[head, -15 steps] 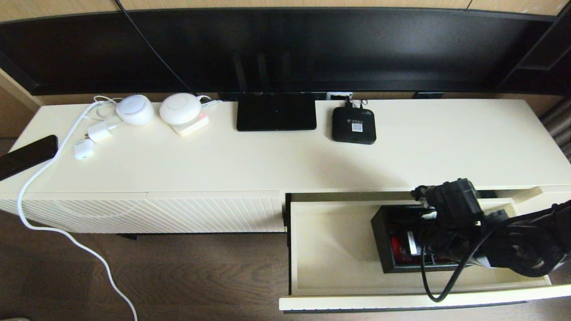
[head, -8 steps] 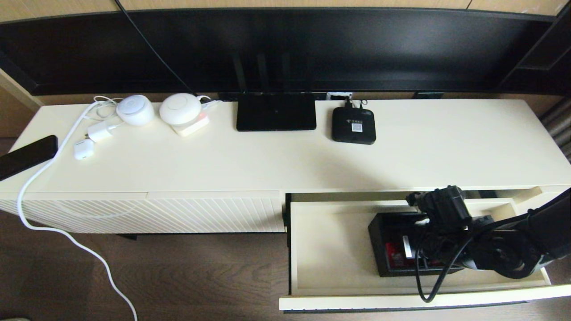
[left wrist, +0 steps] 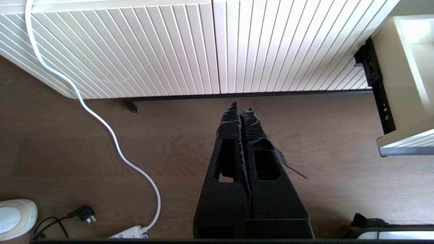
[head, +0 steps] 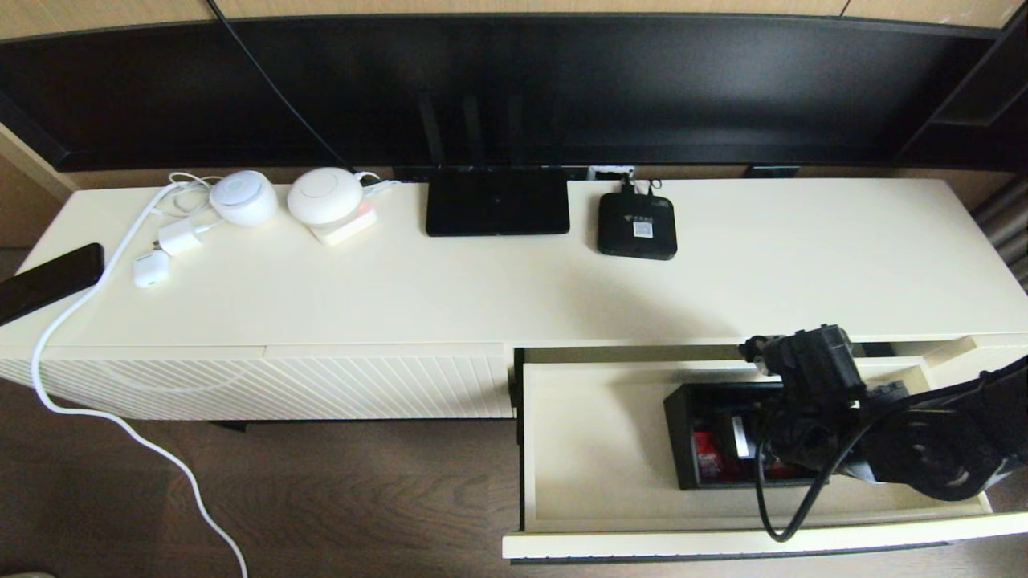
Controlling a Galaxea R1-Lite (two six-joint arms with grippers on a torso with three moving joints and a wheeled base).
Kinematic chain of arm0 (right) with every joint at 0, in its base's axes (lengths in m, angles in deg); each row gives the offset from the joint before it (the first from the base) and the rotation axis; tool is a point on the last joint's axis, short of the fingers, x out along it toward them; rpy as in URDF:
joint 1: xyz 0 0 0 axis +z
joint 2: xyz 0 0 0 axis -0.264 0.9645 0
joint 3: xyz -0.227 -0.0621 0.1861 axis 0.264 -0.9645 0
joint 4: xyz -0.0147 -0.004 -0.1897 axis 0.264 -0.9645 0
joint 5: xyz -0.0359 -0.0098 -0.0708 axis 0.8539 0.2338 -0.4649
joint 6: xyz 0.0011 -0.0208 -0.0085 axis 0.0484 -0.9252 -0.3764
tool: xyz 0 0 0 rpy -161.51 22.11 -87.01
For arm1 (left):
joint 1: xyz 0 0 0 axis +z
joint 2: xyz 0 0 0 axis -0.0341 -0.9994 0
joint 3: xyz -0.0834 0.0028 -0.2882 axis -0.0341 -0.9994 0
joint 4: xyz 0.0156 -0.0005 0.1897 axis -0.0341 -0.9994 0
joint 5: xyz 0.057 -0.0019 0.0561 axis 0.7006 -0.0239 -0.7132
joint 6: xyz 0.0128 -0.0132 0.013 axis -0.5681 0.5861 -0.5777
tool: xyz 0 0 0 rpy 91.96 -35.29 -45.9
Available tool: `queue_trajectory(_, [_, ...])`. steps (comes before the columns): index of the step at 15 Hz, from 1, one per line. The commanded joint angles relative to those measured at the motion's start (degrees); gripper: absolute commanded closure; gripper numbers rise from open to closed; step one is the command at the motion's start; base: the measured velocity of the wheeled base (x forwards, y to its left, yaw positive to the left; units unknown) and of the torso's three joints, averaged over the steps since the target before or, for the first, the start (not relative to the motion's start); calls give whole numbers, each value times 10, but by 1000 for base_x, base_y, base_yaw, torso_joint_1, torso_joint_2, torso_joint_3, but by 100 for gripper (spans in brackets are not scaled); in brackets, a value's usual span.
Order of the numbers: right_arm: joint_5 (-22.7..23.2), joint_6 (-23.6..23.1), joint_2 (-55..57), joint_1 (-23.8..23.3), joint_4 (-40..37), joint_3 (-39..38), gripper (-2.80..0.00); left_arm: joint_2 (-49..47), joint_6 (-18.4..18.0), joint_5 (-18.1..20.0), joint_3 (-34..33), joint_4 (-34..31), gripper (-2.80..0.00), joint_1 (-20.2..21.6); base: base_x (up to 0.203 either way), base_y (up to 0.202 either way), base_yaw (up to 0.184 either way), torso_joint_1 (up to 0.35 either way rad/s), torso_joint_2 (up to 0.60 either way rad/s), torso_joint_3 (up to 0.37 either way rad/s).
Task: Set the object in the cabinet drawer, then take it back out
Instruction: Put the storage box in the drawer, then close the drawer
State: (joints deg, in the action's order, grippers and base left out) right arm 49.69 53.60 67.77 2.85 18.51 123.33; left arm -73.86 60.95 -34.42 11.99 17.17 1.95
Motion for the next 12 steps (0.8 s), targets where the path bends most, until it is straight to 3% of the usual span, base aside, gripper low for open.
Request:
queue_trajectory(1, [-1, -26, -81, 0, -12, -3, -280, 0, 0, 0, 0, 0, 0, 0, 0, 0, 0, 0, 0, 0])
queue_trajectory(4, [0, -84, -162, -7, -120, 11, -280, 0, 0, 0, 0, 0, 0, 0, 0, 0, 0, 0, 0, 0])
queue_trajectory(10, [13, -89, -289, -10, -413, 85, -280, 0, 0, 0, 0, 0, 0, 0, 0, 0, 0, 0, 0, 0])
queue_trajectory(11, [15, -89, -309, -9, -447, 89, 0, -1, 0, 0, 0, 0, 0, 0, 0, 0, 0, 0, 0, 0])
queue_trajectory(12, [19, -91, -333, -6, -485, 91, 0, 0, 0, 0, 0, 1, 0, 0, 0, 0, 0, 0, 0, 0])
